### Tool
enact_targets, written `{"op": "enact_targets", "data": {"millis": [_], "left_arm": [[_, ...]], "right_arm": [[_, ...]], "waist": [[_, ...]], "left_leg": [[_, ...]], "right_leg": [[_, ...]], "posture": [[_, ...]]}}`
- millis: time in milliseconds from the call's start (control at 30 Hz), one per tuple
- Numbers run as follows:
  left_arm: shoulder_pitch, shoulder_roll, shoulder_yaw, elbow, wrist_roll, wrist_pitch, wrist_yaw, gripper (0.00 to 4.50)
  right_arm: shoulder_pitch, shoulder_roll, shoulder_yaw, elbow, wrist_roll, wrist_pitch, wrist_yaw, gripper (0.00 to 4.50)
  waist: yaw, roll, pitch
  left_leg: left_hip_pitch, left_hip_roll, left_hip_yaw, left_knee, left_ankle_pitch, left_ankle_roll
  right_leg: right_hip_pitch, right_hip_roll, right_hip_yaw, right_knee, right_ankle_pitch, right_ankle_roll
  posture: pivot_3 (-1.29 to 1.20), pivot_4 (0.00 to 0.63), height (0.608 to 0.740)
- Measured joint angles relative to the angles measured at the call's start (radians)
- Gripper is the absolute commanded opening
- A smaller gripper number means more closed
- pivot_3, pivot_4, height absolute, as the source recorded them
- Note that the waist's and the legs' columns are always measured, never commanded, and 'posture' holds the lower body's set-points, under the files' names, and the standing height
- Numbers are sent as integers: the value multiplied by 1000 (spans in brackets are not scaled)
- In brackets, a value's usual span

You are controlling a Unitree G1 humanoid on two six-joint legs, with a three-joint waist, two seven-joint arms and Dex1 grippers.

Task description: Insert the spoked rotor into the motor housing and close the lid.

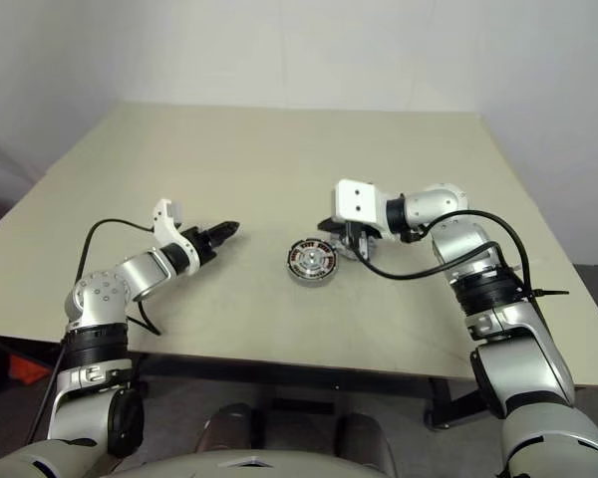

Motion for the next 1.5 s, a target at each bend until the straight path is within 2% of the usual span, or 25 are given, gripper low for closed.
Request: {"op": "enact_targets", "data": {"millis": [100,167,300,533,967,1467,1500], "left_arm": [[1,41,-61,-36,63,-31,-37,2370],[1,92,-104,-75,108,-50,-61,2370],[1,159,-167,-159,172,-76,-112,2370],[12,184,-209,-183,245,-87,-155,2370],[15,169,-210,-184,289,-90,-163,2370],[56,121,-202,-231,295,-89,-145,2370],[57,120,-201,-234,296,-89,-143,2370]], "right_arm": [[-7,-17,72,48,-30,-79,126,863],[-29,-18,111,109,-72,-155,150,1551],[-97,2,158,203,-131,-265,171,1551],[-179,49,171,275,-168,-346,167,1551],[-139,85,184,278,-207,-339,151,1551],[-173,136,194,414,-252,-367,119,1551],[-173,136,194,414,-252,-367,120,1360]], "waist": [[0,0,0],[-2,0,0],[-4,0,0],[-4,0,0],[-5,0,0],[-18,0,0],[-18,0,0]], "left_leg": [[-1,0,0,1,0,0],[-1,1,0,3,0,0],[-1,1,0,4,0,0],[-2,1,0,5,0,0],[-2,1,0,5,0,0],[-2,1,0,6,1,-1],[-2,1,0,6,1,-1]], "right_leg": [[0,0,0,1,0,0],[-2,0,0,2,0,0],[-2,0,0,5,0,-1],[-2,0,0,6,0,-1],[-3,0,0,6,1,-1],[-2,0,0,6,1,-2],[-2,0,0,6,1,-2]], "posture": [[0,0,740],[0,0,740],[0,0,740],[0,0,740],[0,0,740],[0,0,740],[0,0,740]]}}
